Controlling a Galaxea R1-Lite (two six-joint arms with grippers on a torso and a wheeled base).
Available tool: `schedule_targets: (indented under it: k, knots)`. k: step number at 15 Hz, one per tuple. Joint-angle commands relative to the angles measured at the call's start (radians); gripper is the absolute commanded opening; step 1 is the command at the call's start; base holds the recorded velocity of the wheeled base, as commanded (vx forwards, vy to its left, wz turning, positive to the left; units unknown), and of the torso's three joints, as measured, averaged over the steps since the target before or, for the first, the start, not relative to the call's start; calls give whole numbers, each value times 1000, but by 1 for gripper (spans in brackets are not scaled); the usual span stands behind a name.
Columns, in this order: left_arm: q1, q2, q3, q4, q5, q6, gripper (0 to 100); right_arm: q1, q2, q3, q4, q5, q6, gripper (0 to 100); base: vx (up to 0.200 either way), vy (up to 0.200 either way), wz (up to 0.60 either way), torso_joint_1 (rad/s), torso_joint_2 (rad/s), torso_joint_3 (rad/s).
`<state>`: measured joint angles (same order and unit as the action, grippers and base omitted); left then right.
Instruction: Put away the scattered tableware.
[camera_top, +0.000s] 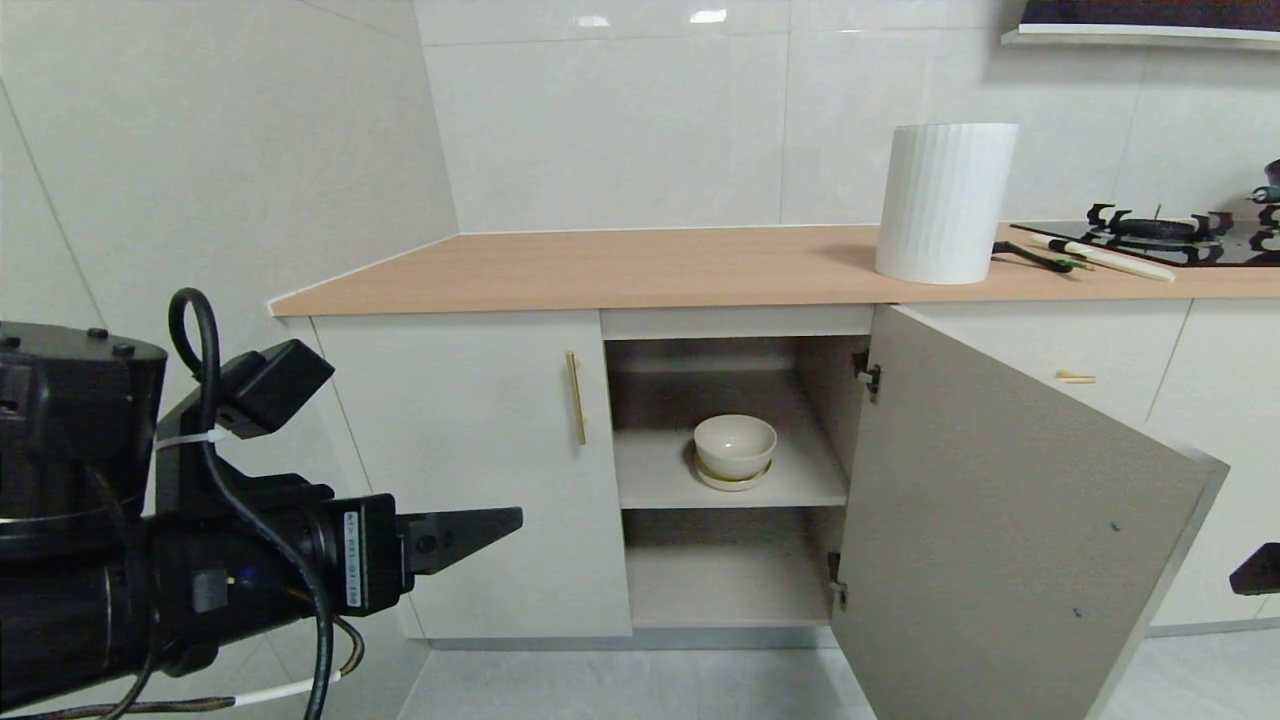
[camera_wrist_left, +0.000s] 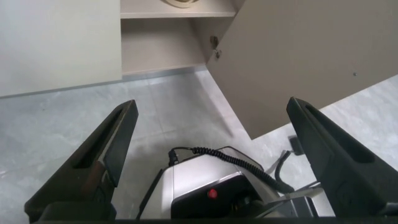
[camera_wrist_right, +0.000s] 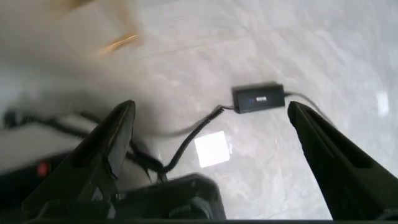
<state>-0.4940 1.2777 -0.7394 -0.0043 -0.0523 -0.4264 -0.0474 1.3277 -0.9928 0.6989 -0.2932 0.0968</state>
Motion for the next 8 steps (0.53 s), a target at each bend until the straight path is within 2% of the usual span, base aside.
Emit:
schedule_targets:
  k: [1, 5, 6, 8]
  knots:
    - [0, 2, 0, 0, 0, -2, 100, -55, 88, 2, -29, 3, -2, 100, 0, 0, 0, 0, 0, 0]
    - [0, 2, 0, -2, 0, -2, 100, -81, 189, 34, -194, 45, 6, 100, 0, 0, 0, 0, 0, 0]
    - [0, 2, -2, -2, 0, -2, 100, -84, 202, 57, -263, 89, 6, 100, 0, 0, 0, 0, 0, 0]
    - [0, 2, -2, -2, 0, -2, 100, -84, 214, 59, -288, 128, 9, 100, 0, 0, 0, 0, 0, 0]
